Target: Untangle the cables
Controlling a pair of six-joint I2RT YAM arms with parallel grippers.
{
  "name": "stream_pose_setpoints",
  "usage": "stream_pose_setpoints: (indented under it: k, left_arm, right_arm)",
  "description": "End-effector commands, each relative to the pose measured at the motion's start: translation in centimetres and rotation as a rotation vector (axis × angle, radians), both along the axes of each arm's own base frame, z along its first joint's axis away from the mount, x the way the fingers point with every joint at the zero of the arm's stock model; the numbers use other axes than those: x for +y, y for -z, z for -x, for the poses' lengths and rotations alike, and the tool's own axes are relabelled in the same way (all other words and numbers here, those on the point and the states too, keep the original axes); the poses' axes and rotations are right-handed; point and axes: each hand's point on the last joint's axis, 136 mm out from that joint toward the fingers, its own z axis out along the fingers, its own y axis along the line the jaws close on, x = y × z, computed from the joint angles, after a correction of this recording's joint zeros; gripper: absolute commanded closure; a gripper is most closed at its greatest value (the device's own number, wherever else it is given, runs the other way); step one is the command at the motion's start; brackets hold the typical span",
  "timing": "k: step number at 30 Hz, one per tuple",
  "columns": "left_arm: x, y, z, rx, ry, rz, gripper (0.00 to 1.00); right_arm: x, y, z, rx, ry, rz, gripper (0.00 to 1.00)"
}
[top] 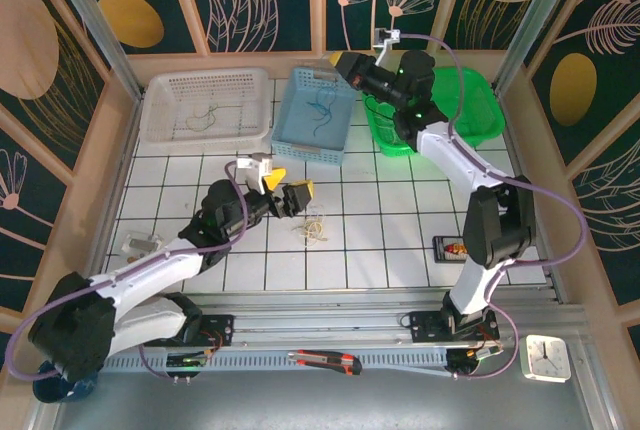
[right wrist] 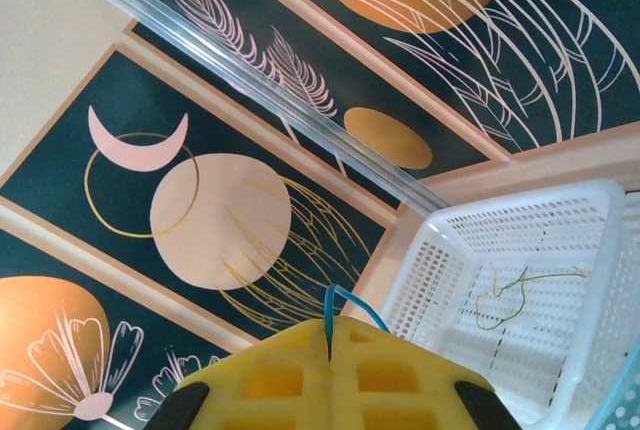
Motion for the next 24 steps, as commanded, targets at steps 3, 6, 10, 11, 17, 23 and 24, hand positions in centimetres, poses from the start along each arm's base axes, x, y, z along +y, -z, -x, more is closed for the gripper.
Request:
stream_pose_setpoints:
  k: [3, 6, 10, 11, 17, 23, 24]
  left_arm:
    - [2.3, -1.9, -1.6, 0.01, -0.153, 0.033, 0.01]
    - [3.2, -2.8, -2.0, 0.006, -0.194, 0.053, 0.01]
    - [4.1, -3.5, -2.3, -0.002, -0.228, 0.086, 0.01]
    - [4.2, -3.6, -2.4, -0.001, -0.233, 0.092, 0.01]
    - [4.9, -3.0, -2.6, 0.02, -0.252, 0.104, 0.01]
    - [4.9, -2.6, -2.6, 0.036, -0.246, 0.107, 0.01]
    - [4.9, -2.4, -2.5, 0.04, -0.244, 0.105, 0.01]
  right_arm:
    - [0.8, -0.1, -1.4, -0.048, -0.019, -0.021, 1.0]
    - [1.5, 2.2, -2.1, -0.007, -0.035, -0.004, 1.0]
    - [2.6, 5.2, -2.6, 0.036, -0.054, 0.031, 1.0]
    - [2.9, 5.9, -2.8, 0.046, -0.056, 0.044, 1.0]
    - [4.5, 10.9, -5.0, 0.118, -0.038, 0.15, 0.95]
    - [4.2, 13.6, -7.9, 0.136, 0.031, 0.295, 0.52]
    - [4.2, 13.4, -7.9, 0.131, 0.033, 0.301, 0.49]
